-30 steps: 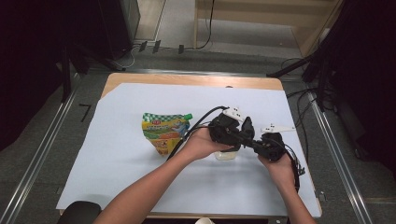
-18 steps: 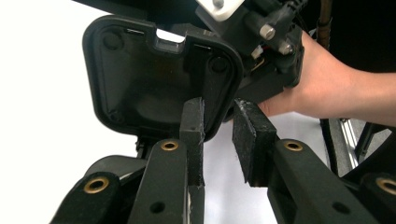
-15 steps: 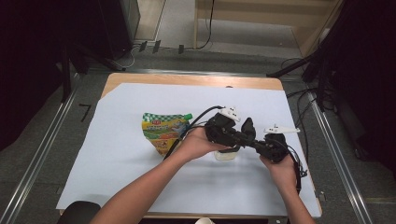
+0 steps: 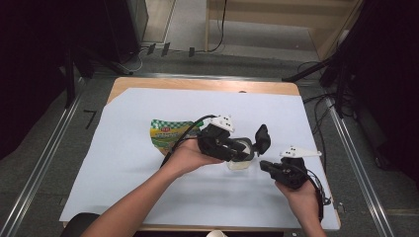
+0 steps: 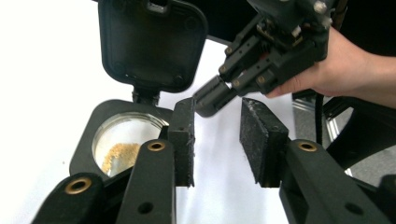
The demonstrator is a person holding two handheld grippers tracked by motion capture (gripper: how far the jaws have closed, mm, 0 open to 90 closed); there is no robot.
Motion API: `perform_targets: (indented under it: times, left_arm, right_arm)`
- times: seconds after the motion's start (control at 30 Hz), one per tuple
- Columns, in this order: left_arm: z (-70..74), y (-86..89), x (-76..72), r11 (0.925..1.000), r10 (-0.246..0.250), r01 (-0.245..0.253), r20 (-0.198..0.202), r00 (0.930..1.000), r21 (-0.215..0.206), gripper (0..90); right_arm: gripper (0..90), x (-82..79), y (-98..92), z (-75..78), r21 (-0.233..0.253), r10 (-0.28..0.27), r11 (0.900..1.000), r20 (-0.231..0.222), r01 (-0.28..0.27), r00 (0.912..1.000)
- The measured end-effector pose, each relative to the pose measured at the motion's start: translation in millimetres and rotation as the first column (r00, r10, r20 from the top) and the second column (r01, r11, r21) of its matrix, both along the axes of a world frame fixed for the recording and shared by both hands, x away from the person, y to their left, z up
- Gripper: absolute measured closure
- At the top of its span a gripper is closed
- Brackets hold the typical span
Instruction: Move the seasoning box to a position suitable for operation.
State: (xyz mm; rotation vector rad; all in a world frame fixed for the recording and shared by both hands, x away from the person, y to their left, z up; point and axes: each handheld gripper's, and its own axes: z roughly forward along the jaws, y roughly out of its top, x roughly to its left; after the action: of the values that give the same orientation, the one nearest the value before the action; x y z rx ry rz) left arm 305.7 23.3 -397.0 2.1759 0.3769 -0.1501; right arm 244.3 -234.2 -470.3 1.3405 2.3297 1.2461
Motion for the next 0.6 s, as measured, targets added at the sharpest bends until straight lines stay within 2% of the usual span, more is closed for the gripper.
perform_targets:
  times: [0.17, 0.2, 0.23, 0.27, 0.33, 0.4, 0.47, 0.5, 0.6]
  left_arm:
    - [-2.4, 14.3, -6.9, 1.0000, 0.002, -0.002, -0.027, 0.9996, -0.002, 58.9]
    - [-2.7, 16.3, -7.0, 1.0000, -0.008, 0.008, -0.040, 0.9992, 0.000, 58.0]
    - [-3.4, 19.5, -7.4, 0.9999, -0.012, 0.013, -0.071, 0.9974, 0.004, 56.7]
    - [-3.8, 21.7, -7.7, 0.9999, -0.015, 0.015, -0.077, 0.9969, 0.007, 56.0]
    - [-5.1, 27.7, -10.6, 1.0000, -0.001, 0.001, -0.071, 0.9975, 0.005, 54.8]
    - [-5.8, 32.0, -12.7, 0.9997, -0.001, 0.003, -0.065, 0.9979, 0.022, 53.8]
    - [-5.6, 37.3, -14.6, 0.9996, 0.002, 0.000, -0.063, 0.9980, 0.028, 52.5]
    - [-5.4, 40.9, -15.2, 0.9998, 0.004, -0.003, -0.072, 0.9974, 0.018, 51.7]
    - [-4.1, 48.9, -16.0, 0.9997, 0.010, -0.009, -0.081, 0.9966, 0.021, 49.6]
  right_arm:
    - [83.7, -13.4, 16.7, 2.1, -0.003, 0.054, 0.999, 0.005, -0.054, 0.9985]
    - [82.3, -15.7, 22.0, 2.2, -0.006, 0.069, 0.998, 0.003, -0.069, 0.9976]
    - [80.7, -16.6, 24.8, 2.1, -0.011, 0.080, 0.997, 0.008, -0.080, 0.9968]
    - [78.4, -17.8, 29.6, 2.0, -0.010, 0.099, 0.995, 0.006, -0.099, 0.9951]
    - [73.9, -18.1, 36.8, 2.1, -0.005, 0.120, 0.993, 0.004, -0.120, 0.9927]
    - [66.5, -17.1, 44.2, 2.0, 0.008, 0.137, 0.991, -0.002, -0.137, 0.9906]
    - [65.2, -17.0, 51.6, 2.5, 0.013, 0.156, 0.988, -0.012, -0.156, 0.9877]
    - [64.5, -17.5, 54.4, 2.6, 0.008, 0.166, 0.986, -0.009, -0.165, 0.9862]
    - [61.8, -18.8, 65.0, 3.7, -0.012, 0.200, 0.980, -0.002, -0.200, 0.9799]
